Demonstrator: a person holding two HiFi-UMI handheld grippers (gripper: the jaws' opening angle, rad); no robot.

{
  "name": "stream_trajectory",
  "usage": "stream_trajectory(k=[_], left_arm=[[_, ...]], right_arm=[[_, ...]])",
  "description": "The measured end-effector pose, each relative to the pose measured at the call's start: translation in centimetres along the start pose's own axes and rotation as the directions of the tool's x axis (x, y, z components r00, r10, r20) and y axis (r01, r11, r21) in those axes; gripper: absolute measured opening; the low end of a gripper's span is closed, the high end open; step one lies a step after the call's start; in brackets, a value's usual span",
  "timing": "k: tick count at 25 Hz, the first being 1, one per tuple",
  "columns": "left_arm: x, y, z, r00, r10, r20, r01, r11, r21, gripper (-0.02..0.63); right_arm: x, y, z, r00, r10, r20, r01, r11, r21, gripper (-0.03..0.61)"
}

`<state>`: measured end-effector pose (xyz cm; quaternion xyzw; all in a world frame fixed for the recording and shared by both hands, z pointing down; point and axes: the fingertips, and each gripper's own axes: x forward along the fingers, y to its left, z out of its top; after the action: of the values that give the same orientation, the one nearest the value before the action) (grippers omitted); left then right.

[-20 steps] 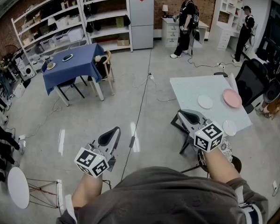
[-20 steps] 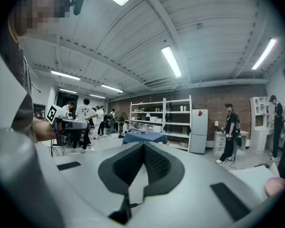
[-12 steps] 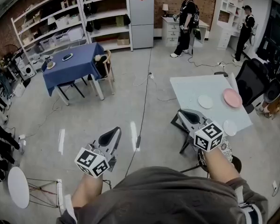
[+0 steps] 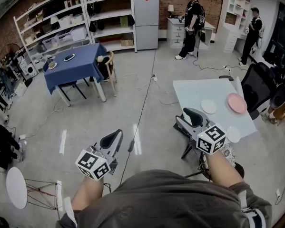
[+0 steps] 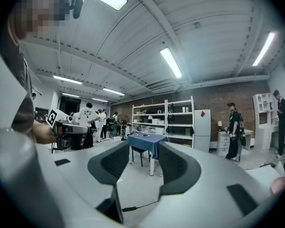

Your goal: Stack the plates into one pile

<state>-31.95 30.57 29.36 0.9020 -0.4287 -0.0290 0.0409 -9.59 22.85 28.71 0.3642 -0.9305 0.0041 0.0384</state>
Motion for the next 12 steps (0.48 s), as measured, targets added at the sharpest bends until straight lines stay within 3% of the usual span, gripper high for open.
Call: stream_trajectory(k=[12], left_arm=[[7.5,-2.4,0.1,1.000,0.013,-0.022,-0.012,1.000,0.023,0.005]], right_arm=[[-0.4,-7.5,-0.1,0.999,0.035,0.028,-0.035,0.999,-0.001,0.184]])
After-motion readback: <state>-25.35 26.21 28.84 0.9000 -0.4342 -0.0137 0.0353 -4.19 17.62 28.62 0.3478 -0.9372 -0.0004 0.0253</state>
